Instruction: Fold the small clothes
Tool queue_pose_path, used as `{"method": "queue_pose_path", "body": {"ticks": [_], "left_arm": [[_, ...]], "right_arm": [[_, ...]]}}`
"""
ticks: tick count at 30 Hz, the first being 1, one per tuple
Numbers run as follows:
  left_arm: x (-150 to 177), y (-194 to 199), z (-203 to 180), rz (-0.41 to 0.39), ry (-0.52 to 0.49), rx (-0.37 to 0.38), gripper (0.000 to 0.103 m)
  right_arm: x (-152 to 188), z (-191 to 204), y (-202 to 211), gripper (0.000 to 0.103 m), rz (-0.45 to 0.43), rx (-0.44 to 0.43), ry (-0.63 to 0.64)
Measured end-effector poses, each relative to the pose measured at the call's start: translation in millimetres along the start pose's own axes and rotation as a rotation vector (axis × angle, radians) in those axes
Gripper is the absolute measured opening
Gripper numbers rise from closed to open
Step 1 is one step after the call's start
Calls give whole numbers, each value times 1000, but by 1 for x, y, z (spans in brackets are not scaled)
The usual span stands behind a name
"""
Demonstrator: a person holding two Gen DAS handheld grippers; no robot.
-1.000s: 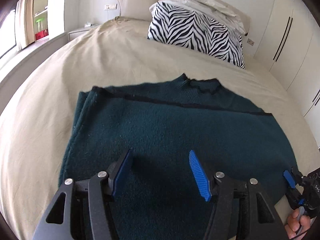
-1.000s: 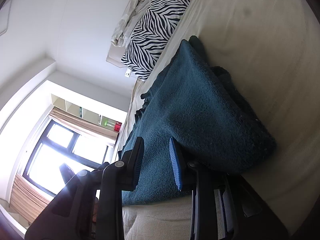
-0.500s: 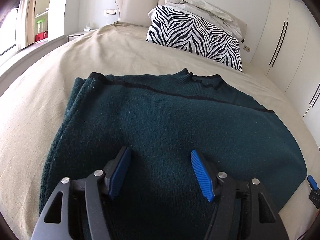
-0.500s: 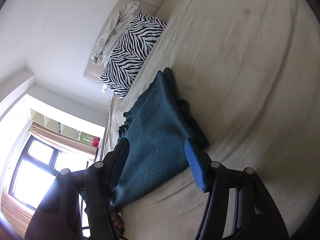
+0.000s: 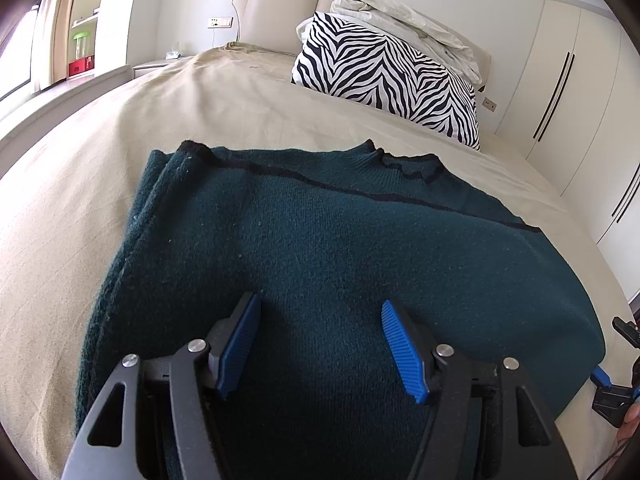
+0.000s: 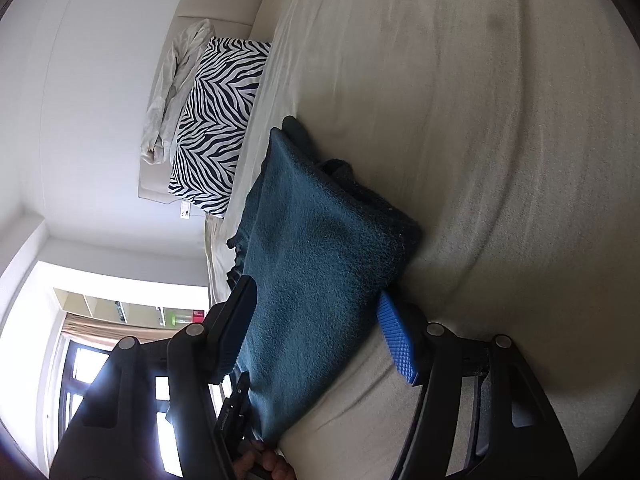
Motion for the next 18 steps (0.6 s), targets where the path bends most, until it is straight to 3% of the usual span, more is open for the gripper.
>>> {"method": "queue_pose_path", "body": {"ticks": [7,10,14,18], "left_arm": [[0,0,1,0,6,10,65],[0,0,1,-1,6,10,65],[0,0,1,-1,6,9,65],[0,1,1,0,6,9,65]], "right_arm": [[-6,7,-10,60,-19,-5,-103],[-1,-11,0,55,-17,76,-171],[1,-23,28,57,-42,181,-155],[3,-21,16,59,11,109,-186]]}}
Point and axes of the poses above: each gripper's, at about its wrist camera, not at the fingertips, and y roughly against the way its jaws point, z to its left, x to its underside, the point moved 10 cm from there along -y, roughly the way its jaws point, and after that the axes turned 12 degrees about y, right-handed, at the moved point
